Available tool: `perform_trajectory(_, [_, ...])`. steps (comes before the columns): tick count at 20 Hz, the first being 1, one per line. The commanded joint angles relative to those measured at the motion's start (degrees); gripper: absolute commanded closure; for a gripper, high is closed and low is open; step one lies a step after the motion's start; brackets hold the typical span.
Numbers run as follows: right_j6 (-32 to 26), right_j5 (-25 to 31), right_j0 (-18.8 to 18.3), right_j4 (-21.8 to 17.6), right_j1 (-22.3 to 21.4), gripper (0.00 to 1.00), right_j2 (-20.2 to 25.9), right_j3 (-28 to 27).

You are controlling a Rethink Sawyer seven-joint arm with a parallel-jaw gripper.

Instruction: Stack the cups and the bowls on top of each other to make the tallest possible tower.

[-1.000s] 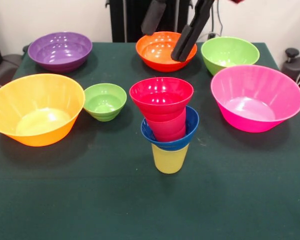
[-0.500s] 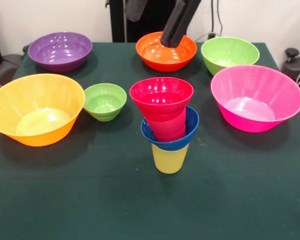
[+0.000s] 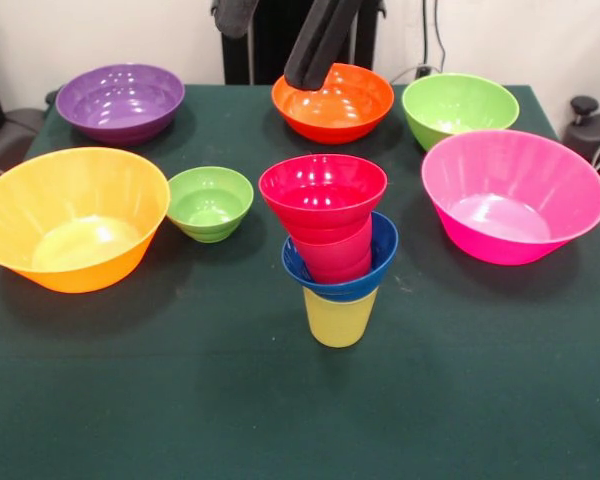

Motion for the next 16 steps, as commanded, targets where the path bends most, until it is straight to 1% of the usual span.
perform_trajectory(1, [0.63, 0.79, 0.78, -2.72, 0.27, 0.00, 7.96, 4.46])
perform_trajectory(4, [0.86, -0.35, 1.60, -3.45, -0.58, 0.00, 8.35, 6.60])
perform_trajectory(8, [0.75, -2.75, 3.18, -4.73, -2.80, 0.00, 9.50, 11.39])
perform_trajectory(10, [0.29, -3.76, 4.16, -5.45, -4.43, 0.00, 9.89, 14.44])
perform_trajectory(11, [0.23, -5.19, 5.36, -6.14, -5.82, 0.00, 10.23, 17.72])
perform_trajectory(16, [0.12, -9.59, 8.01, -7.59, -9.37, 0.00, 11.23, 26.06])
